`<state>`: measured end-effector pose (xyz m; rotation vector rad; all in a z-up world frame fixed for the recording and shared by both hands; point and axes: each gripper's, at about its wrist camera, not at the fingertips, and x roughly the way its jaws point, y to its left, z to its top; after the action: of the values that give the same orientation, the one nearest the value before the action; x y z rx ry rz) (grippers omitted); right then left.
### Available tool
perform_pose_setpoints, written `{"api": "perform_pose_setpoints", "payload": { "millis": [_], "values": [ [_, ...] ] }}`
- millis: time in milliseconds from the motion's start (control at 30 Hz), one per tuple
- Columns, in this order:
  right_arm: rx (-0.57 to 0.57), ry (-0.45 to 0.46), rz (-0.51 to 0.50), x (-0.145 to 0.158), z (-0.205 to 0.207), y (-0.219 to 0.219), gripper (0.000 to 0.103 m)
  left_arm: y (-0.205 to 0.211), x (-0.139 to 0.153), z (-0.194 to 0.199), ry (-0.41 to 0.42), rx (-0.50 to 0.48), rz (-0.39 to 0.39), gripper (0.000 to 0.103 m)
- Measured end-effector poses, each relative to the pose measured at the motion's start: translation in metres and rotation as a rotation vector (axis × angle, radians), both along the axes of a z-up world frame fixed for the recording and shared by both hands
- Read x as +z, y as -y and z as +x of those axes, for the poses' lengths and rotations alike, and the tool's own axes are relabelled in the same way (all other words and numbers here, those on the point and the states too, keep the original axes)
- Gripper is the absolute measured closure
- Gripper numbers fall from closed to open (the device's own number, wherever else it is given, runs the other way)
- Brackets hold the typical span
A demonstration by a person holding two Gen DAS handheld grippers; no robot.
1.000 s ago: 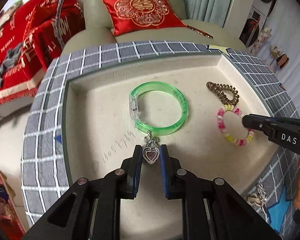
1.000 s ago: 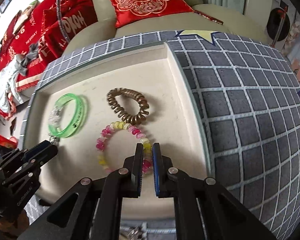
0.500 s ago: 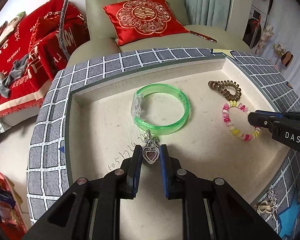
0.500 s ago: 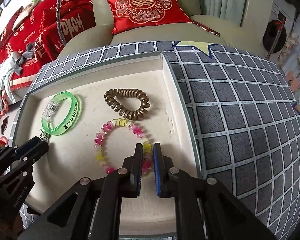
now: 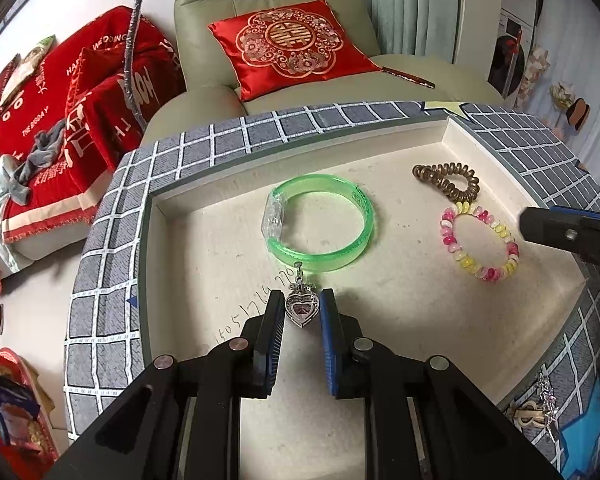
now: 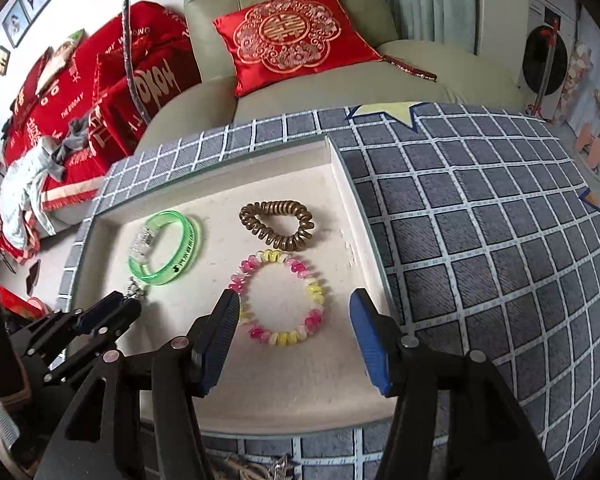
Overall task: Organize jewelry
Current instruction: 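Carry both items into the tray and open both tools, then withdraw both tools from the tray toward the star hairpin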
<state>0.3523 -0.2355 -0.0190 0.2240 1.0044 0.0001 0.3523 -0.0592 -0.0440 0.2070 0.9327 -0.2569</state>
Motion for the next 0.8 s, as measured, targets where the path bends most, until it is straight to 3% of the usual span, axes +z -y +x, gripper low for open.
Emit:
{"api": "perform_pose_setpoints", "payload": {
  "millis": [267, 300, 333, 367, 433, 533, 667, 700, 767, 800],
  "values": [
    [-0.007, 0.041, 0.016, 0.018, -0.014, 0.004, 0.042, 0.0, 0.007, -0.002, 0.016, -0.013, -0.018, 0.068],
    [-0.007, 0.045, 0.017, 0.019, -0.015, 0.004, 0.042, 0.001, 0.009, -0.002, 0.021, -0.011, -0.018, 0.036],
    [-0.007, 0.046, 0.017, 0.02, -0.015, 0.004, 0.042, 0.0, 0.011, -0.004, 0.031, -0.005, -0.022, 0.014],
    [-0.007, 0.046, 0.017, 0.02, -0.016, 0.004, 0.042, -0.002, 0.016, -0.006, 0.066, 0.011, -0.032, 0.0],
    [-0.006, 0.041, 0.016, 0.02, -0.018, 0.004, 0.042, -0.003, 0.023, -0.011, 0.112, 0.011, -0.043, 0.0],
    [-0.005, 0.033, 0.016, 0.02, -0.02, 0.004, 0.042, -0.001, 0.027, -0.011, 0.1, 0.003, -0.037, 0.0],
    [-0.002, 0.028, 0.034, 0.02, -0.025, 0.004, 0.041, -0.007, 0.041, -0.02, 0.155, 0.007, -0.034, 0.0],
    [0.004, 0.028, 0.041, 0.021, -0.027, 0.004, 0.039, -0.009, 0.045, -0.025, 0.17, 0.006, -0.036, 0.0],
    [0.016, 0.039, 0.054, 0.025, -0.033, 0.002, 0.019, -0.015, 0.054, -0.031, 0.186, 0.008, -0.052, 0.0],
    [0.023, 0.052, 0.061, 0.027, -0.036, 0.002, 0.018, -0.019, 0.057, -0.034, 0.185, 0.007, -0.062, 0.0]
  ]
}}
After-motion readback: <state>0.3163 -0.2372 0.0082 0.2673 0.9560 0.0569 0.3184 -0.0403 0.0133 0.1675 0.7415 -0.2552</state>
